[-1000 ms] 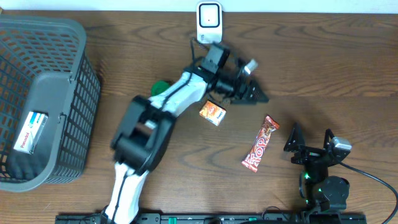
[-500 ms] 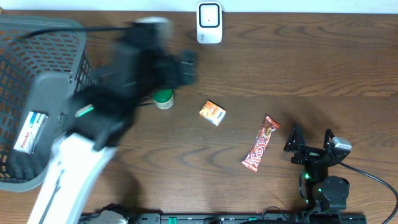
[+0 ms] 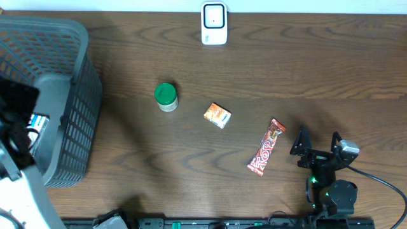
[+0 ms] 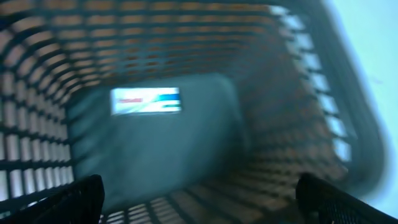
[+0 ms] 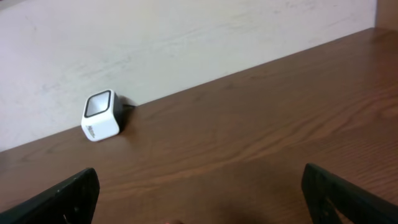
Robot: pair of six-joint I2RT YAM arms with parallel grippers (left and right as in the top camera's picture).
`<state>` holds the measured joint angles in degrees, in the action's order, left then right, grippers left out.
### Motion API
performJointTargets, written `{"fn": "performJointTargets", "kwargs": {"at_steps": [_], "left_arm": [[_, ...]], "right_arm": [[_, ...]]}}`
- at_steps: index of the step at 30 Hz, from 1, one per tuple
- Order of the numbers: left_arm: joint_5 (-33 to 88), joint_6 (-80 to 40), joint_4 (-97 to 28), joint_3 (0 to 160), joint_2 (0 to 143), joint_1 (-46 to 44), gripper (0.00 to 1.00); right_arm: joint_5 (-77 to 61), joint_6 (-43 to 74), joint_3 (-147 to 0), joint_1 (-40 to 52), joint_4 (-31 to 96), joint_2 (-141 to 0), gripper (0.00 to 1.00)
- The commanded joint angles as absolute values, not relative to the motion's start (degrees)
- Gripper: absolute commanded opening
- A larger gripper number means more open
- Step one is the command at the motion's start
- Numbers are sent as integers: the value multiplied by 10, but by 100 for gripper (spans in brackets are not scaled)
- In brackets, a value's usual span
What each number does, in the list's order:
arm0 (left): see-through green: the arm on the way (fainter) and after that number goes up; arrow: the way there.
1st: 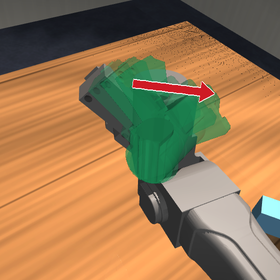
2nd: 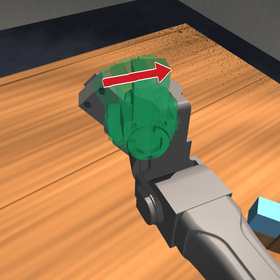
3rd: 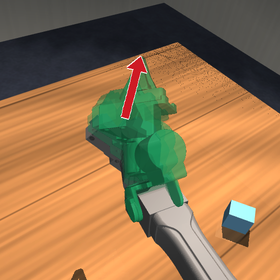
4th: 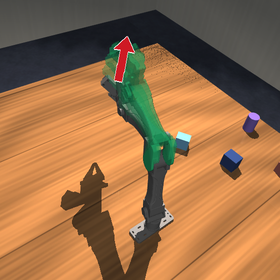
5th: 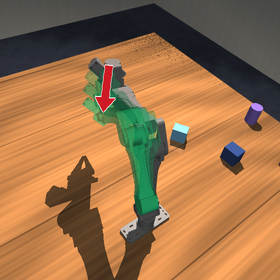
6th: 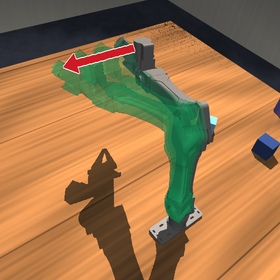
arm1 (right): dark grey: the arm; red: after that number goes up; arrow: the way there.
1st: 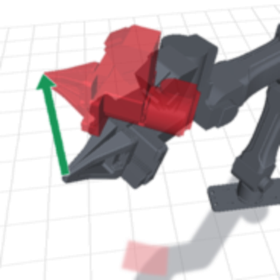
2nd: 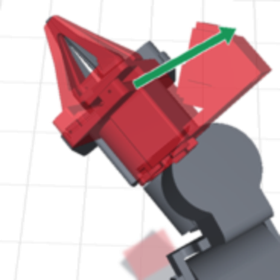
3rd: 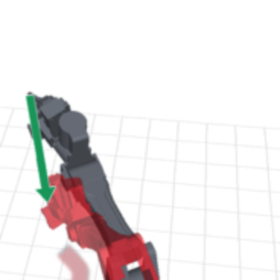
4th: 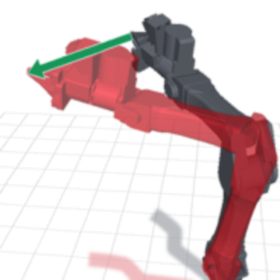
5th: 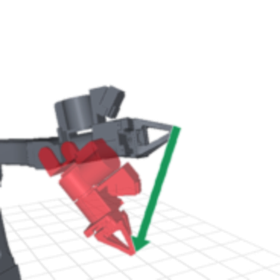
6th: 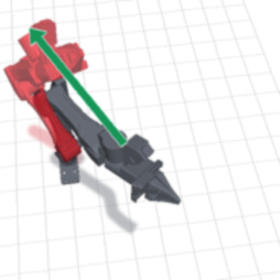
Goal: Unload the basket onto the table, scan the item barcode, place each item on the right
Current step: 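Move the left gripper back into the basket toward the Panadol box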
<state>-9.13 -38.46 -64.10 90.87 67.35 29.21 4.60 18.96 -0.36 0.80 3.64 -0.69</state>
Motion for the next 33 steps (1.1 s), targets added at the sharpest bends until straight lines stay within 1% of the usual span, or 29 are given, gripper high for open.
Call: {"fn": "performJointTargets", "kwargs": {"at_steps": [1,4,9,20,28,33], "left_arm": [[-98,-416,-643,892,711,339,97],[-104,-417,-643,886,744,355,97],[-150,-417,-642,862,806,358,97],[-158,-393,-616,848,943,358,98],[-175,-391,-599,848,988,358,98],[-175,-331,-562,848,999,358,98]], "right_arm": [[48,184,-3,4,39,-4,99],[48,184,-3,4,39,-4,99],[48,184,-3,4,39,-4,99],[48,184,-3,4,39,-4,99],[48,184,-3,4,39,-4,99],[48,184,-3,4,39,-4,99]]}}
